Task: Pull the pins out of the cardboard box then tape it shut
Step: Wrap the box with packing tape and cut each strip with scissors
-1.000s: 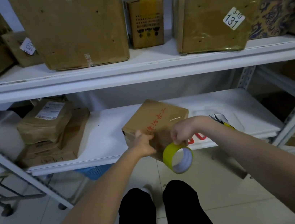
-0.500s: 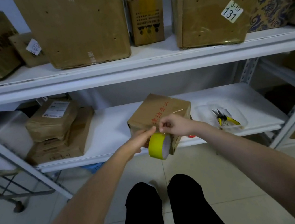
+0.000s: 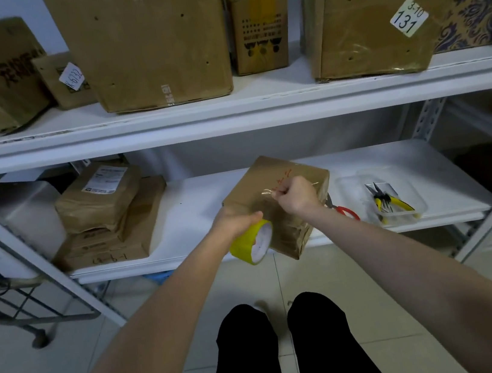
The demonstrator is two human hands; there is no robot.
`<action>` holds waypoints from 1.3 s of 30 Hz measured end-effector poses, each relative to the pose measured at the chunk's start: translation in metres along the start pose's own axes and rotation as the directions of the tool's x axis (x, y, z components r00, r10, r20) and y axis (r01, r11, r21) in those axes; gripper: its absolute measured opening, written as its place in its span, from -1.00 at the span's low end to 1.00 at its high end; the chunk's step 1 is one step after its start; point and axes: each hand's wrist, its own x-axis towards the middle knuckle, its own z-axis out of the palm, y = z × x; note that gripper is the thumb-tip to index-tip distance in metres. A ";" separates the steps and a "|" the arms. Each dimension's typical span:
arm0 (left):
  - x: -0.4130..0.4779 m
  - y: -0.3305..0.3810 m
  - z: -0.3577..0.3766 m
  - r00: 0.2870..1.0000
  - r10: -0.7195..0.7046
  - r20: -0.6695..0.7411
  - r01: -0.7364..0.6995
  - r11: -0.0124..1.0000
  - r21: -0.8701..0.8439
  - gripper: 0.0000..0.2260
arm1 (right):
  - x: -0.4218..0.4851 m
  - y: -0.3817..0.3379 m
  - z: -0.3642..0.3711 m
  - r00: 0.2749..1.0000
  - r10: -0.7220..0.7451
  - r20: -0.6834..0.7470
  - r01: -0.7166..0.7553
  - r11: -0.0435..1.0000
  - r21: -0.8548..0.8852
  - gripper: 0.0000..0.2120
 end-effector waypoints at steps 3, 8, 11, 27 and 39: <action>0.004 0.000 0.004 1.000 0.014 -0.011 -0.014 1.000 0.009 -0.67 | 0.008 0.002 0.000 1.000 0.021 0.005 -0.021 1.000 -0.017 -0.83; 0.029 -0.006 0.007 1.000 -0.031 -0.004 0.031 0.998 0.047 -0.66 | 0.016 0.004 0.011 0.998 0.060 -0.024 -0.060 0.998 -0.023 -0.84; 0.027 0.006 0.006 0.999 0.002 -0.038 0.003 0.993 0.122 -0.68 | 0.019 0.007 0.011 0.998 0.049 -0.037 -0.050 0.998 -0.027 -0.83; 0.028 0.003 0.008 0.992 0.095 0.078 -0.120 0.894 0.432 -0.62 | 0.041 0.029 0.001 0.996 0.080 -0.029 -0.084 0.977 -0.198 -0.67; 0.052 -0.009 0.007 0.926 0.089 0.366 -0.329 0.666 0.669 -0.49 | 0.033 0.033 0.010 1.000 -0.023 0.009 0.025 0.953 -0.302 -0.75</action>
